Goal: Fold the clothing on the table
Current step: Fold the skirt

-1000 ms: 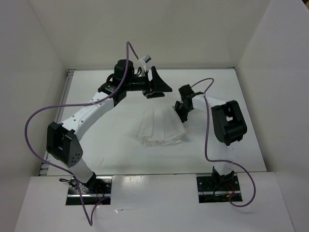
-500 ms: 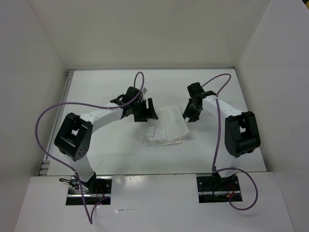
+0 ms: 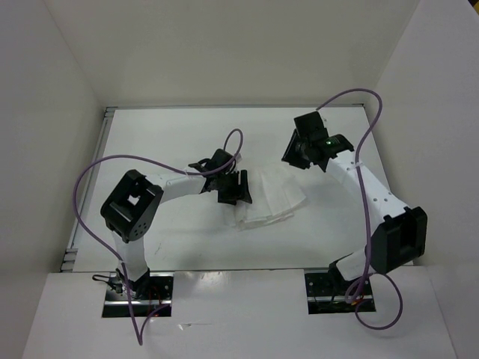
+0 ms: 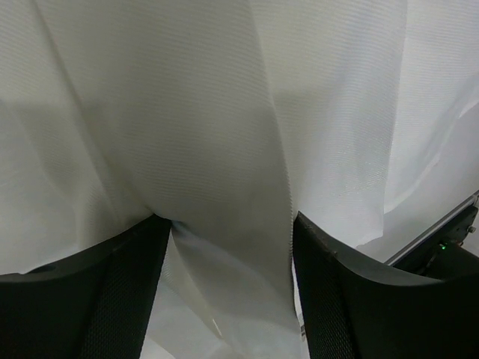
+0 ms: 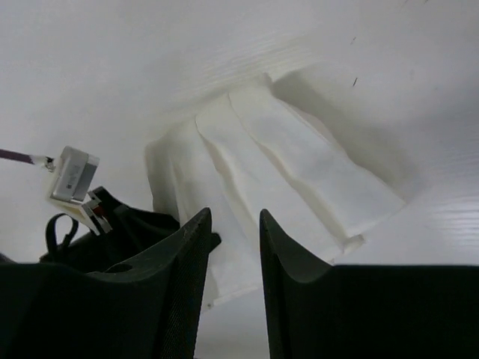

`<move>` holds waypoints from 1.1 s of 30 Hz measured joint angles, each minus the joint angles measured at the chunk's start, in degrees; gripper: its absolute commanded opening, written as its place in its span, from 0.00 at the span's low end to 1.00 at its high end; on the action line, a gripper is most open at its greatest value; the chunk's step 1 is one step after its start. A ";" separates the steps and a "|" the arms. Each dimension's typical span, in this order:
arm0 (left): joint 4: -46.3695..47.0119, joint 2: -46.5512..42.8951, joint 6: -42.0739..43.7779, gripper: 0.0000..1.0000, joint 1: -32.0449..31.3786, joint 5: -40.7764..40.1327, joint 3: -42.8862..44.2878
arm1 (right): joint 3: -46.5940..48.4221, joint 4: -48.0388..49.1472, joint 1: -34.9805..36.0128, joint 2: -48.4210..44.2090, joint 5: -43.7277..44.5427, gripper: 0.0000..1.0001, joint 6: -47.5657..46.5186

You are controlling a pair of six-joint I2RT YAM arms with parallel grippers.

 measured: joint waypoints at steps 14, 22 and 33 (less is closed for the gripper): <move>1.14 -3.91 0.31 0.86 -1.86 -1.84 -3.54 | -9.77 6.95 -0.81 19.93 -9.07 0.38 -4.00; -2.93 -30.60 2.14 0.99 -2.45 -0.22 -5.35 | -9.84 3.93 -1.25 0.09 -11.06 0.57 -6.12; 6.19 -64.04 -12.24 0.99 -3.39 2.29 -32.61 | -26.67 3.91 -1.77 -47.84 -15.85 0.78 2.67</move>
